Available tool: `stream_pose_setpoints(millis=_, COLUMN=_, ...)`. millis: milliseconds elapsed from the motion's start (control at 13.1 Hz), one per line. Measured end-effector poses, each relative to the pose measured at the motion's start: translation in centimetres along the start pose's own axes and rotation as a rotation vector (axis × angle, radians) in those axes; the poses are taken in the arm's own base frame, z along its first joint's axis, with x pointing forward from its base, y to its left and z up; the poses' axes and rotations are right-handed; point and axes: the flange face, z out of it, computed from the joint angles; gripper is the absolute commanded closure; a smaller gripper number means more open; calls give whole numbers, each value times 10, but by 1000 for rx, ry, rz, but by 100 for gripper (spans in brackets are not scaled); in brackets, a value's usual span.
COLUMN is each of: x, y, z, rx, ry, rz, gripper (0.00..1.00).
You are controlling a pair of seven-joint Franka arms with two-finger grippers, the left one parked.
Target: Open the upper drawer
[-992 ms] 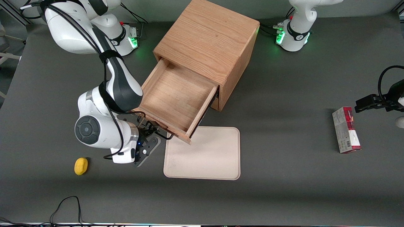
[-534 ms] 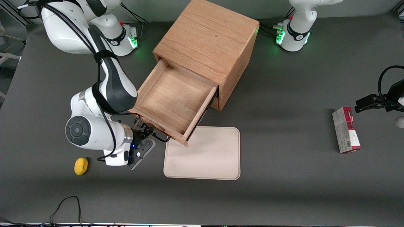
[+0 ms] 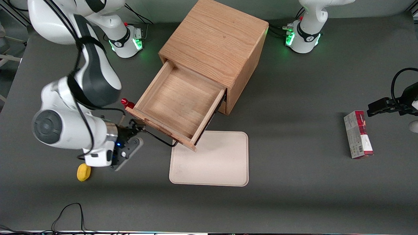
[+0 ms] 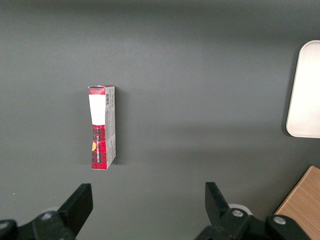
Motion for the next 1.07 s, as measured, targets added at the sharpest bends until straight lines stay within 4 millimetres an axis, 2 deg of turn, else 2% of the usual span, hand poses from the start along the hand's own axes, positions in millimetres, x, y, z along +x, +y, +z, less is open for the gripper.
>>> stream_pose_setpoints(millis=153, x=-26, y=-9, z=-31, rx=-37, ry=-23, rz=14, gripper=0)
stream_pose_setpoints(millis=305, x=-58, y=-18, z=-49, rx=-89, ry=-65, rz=86, gripper=0)
stream_pose_setpoints(millis=534, x=-109, y=-32, z=-47, rx=-140, ry=-109, rz=292, gripper=0)
stream_pose_setpoints(millis=611, x=-126, y=-31, z=-44, rx=-142, ry=-108, rz=352, gripper=0)
stream_pose_setpoints(millis=763, x=-162, y=-17, z=-38, rx=-126, ry=-119, rz=434, gripper=0)
stream_pose_setpoints(millis=916, x=-184, y=-2, z=-42, rx=-118, ry=-97, rz=480, gripper=0)
stream_pose_setpoints(millis=1069, x=-195, y=2, z=-57, rx=-126, ry=-48, rz=499, gripper=0)
